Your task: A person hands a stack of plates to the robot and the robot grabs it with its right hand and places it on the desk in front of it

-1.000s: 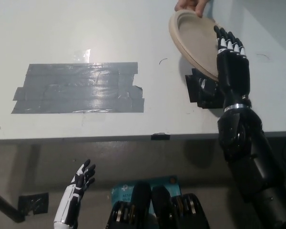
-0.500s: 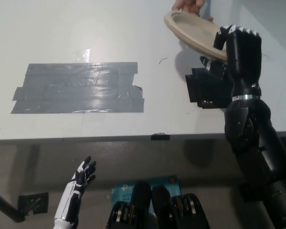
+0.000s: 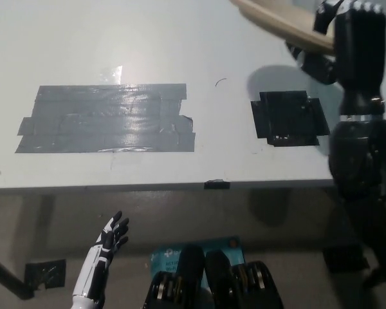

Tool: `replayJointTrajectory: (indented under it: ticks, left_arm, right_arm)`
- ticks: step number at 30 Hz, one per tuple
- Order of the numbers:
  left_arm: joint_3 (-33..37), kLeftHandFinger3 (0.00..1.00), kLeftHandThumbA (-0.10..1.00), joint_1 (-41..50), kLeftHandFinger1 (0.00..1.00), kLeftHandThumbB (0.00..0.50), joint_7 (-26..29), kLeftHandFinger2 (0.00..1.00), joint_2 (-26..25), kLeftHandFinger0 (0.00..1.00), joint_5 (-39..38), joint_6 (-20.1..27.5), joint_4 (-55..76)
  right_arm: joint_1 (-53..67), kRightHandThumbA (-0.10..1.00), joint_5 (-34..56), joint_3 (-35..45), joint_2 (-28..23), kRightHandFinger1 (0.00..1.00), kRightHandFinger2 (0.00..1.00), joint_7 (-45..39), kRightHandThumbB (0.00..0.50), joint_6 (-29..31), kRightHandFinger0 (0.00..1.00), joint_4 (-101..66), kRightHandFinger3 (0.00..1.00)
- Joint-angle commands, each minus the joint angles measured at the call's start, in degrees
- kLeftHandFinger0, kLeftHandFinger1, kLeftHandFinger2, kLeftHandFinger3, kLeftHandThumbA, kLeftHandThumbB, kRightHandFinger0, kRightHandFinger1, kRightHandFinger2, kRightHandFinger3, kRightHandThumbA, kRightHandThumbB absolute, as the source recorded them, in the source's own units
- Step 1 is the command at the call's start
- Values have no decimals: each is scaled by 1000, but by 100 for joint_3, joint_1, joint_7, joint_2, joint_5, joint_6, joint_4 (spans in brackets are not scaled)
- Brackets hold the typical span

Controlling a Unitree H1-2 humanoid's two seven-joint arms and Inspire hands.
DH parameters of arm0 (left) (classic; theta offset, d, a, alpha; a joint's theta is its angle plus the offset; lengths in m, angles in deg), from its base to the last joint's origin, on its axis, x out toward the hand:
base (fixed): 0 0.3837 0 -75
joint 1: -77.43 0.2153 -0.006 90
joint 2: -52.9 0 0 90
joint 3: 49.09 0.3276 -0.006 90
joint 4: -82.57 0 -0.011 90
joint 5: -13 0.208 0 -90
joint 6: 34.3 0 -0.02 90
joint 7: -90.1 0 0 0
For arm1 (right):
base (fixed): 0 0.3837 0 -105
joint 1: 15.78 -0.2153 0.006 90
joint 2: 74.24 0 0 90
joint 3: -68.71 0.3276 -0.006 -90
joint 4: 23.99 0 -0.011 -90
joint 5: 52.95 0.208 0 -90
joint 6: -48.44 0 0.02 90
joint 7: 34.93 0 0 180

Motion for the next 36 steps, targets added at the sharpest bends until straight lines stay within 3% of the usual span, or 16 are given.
replayJointTrajectory:
  ticks: [1, 3, 5, 7, 11, 14, 16, 17, 18, 23, 31, 34, 35, 36]
  left_arm:
    - [-38, 1000, 1000, -79, 1000, 248, 7, 1000, -67, 1000, 37, 35, 178]
    - [-37, 1000, 1000, -77, 1000, 248, 13, 1000, -68, 1000, 42, 26, 185]
    - [-30, 1000, 1000, -19, 1000, 248, 4, 1000, -84, 1000, 48, 35, 204]
    - [-30, 1000, 1000, -10, 1000, 245, 4, 1000, -84, 1000, 43, 54, 188]
    - [-32, 1000, 1000, -25, 1000, 240, 16, 1000, -82, 1000, 50, 86, 152]
    - [-30, 1000, 1000, 14, 1000, 237, 13, 1000, -68, 1000, 31, 25, 202]
    - [-20, 1000, 1000, 40, 1000, 237, 6, 1000, -67, 1000, 32, 38, 211]
    - [-15, 1000, 1000, 45, 1000, 232, 7, 1000, -62, 1000, 33, 51, 205]
    - [-13, 1000, 1000, 47, 1000, 231, 12, 1000, -53, 1000, 34, 63, 198]
    - [-20, 1000, 1000, 62, 1000, 228, -8, 1000, -60, 1000, -1, 26, 229]
    - [20, 1000, 1000, 162, 1000, 233, -27, 1000, -33, 1000, -1, 27, 232]
    - [48, 1000, 1000, 336, 1000, 222, -12, 1000, -26, 1000, 52, 65, 280]
    - [50, 1000, 1000, 337, 1000, 216, -11, 1000, -27, 1000, 54, 69, 275]
    - [48, 1000, 1000, 325, 1000, 215, -12, 1000, -29, 1000, 51, 76, 255]
  right_arm:
    - [-474, 808, -257, 26, -337, 0, 210, 226, 0, 310, 0, 1, 91]
    - [-491, 804, -315, -20, -386, 0, 190, 230, 0, 302, 0, 104, 89]
    - [-420, 901, -475, -193, -487, 0, 182, 51, 0, 243, 0, 314, 112]
    - [-386, 742, -455, -336, -521, 0, 98, 76, 4, 424, 0, 670, 74]
    - [-345, 732, -735, -714, -571, 0, 63, 228, 7, 455, 0, 1142, 22]
    - [-310, 867, -758, -951, -487, 0, 49, 249, 10, 465, 0, 1532, 2]
    - [-285, 888, -726, -1038, -454, 0, 8, 268, 3, 507, 0, 1710, 19]
    - [-278, 843, -655, -1051, -425, 0, 2, 292, 1, 564, 0, 1829, 38]
    - [-286, 773, -550, -1068, -370, 0, 0, 373, 0, 644, 0, 2054, 24]
    - [-383, 700, -509, -1175, -214, 0, 0, 714, 0, 799, 0, 2825, 0]
    - [-303, 673, -524, -1369, -197, 0, 0, 958, 0, 964, 0, 3260, 27]
    - [-128, 752, -573, -1433, -241, 0, 0, 624, 0, 694, 0, 3019, 28]
    - [-103, 756, -526, -1423, -253, 0, 28, 441, 21, 599, 0, 2930, 79]
    - [-63, 650, -382, -1364, -260, 269, 344, 75, 200, 460, 200, 2763, 431]
